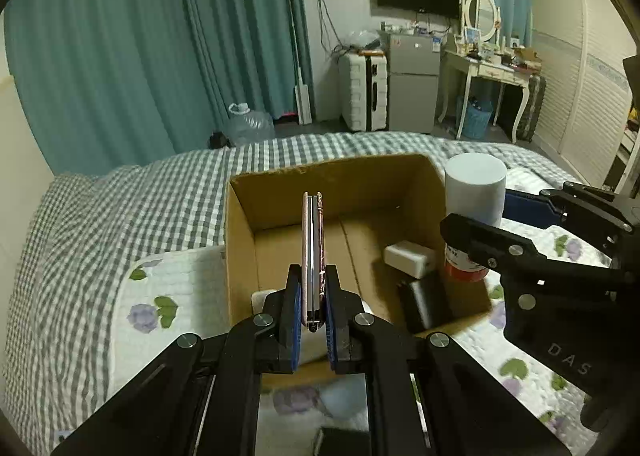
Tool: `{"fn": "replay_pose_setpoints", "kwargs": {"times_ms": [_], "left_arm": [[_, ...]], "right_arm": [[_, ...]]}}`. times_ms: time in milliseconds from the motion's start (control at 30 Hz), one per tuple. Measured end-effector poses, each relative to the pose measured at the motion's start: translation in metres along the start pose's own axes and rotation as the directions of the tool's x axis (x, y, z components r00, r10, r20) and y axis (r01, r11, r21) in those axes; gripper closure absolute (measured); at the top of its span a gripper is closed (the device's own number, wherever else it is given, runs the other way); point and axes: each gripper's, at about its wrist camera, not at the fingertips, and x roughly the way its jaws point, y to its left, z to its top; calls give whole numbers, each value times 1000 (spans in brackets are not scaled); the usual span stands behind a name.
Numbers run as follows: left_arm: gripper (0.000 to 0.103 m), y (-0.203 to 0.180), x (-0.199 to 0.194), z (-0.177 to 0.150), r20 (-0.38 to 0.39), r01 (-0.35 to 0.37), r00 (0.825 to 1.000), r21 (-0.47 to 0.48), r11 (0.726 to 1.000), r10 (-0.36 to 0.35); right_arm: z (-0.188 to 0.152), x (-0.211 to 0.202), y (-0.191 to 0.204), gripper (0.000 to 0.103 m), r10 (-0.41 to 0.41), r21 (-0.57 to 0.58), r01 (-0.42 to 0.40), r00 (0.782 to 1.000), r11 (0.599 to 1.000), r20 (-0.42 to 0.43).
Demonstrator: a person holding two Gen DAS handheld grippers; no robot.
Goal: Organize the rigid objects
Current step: 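Carry the pink card and the white bottle into the cardboard box and open both grippers, then withdraw both grippers from the box toward the remaining items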
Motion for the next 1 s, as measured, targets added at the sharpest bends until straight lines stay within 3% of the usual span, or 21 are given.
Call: {"fn": "replay_pose_setpoints", "kwargs": {"times_ms": [267, 467, 500, 533, 600, 667, 733, 1000], "left_arm": [[93, 5, 57, -3, -52, -15, 999, 6, 1000, 16], [89, 7, 63, -3, -48, -23, 999, 12, 1000, 24], [83, 8, 59, -4, -41, -27, 999, 8, 1000, 27], [65, 9, 56, -3, -40, -25, 999, 4, 1000, 25], [43, 12, 46, -2, -30, -30, 999, -9, 1000, 30], [43, 15, 30, -1, 1, -23, 1000, -19, 1000, 23], [43, 18, 17, 0, 4, -19, 1000, -32, 999, 19], [39, 28, -62, -10, 32, -7, 999, -65, 998, 9]], "right_arm": [[-11, 70, -7, 66, 17, 4, -17, 997, 1000, -79], [-13, 84, -18, 65, 34, 61, -29, 996, 998, -86], [-13, 83, -20, 65, 41, 74, -35, 996, 997, -83], [-13, 82, -21, 65, 48, 83, -42, 996, 996, -80], [-11, 77, -22, 64, 40, 91, -33, 997, 995, -73], [-9, 67, -19, 60, 22, 82, -18, 998, 996, -55], [-7, 47, -16, 43, 0, 71, 2, 1000, 997, -23], [0, -49, 1, 34, -63, 13, 62, 996, 998, 69]]}}
